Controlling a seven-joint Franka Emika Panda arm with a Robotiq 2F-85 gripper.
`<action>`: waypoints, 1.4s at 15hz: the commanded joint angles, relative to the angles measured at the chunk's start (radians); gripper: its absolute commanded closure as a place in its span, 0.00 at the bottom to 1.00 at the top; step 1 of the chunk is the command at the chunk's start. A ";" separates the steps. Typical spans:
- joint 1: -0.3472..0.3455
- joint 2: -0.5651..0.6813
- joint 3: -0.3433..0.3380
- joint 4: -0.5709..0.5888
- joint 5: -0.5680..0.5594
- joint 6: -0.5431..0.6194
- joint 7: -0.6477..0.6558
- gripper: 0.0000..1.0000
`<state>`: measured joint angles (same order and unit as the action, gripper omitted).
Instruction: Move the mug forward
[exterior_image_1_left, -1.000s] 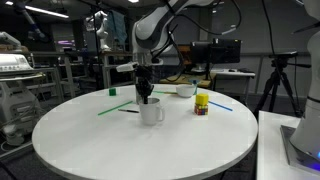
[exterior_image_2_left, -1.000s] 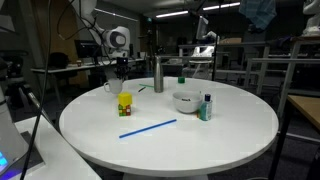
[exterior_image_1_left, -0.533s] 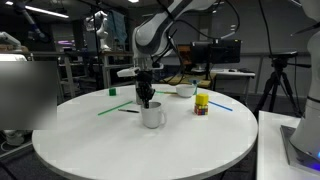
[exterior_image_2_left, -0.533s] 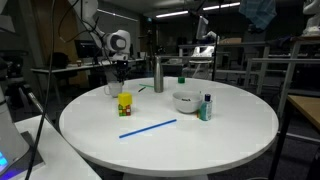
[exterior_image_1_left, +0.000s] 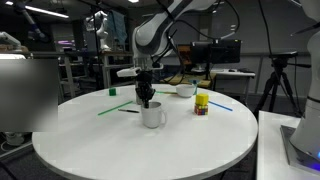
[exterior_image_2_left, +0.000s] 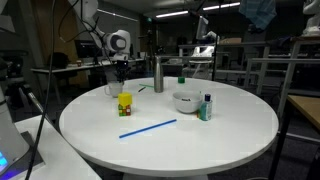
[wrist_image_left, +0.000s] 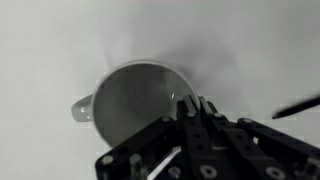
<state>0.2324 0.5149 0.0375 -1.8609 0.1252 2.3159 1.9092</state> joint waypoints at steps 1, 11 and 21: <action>0.001 0.000 -0.001 0.002 0.001 -0.003 -0.001 0.93; 0.007 -0.005 -0.009 -0.001 -0.027 -0.002 -0.009 0.36; 0.027 -0.073 -0.003 -0.015 -0.112 -0.107 -0.024 0.00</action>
<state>0.2539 0.4967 0.0360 -1.8604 0.0320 2.2679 1.9088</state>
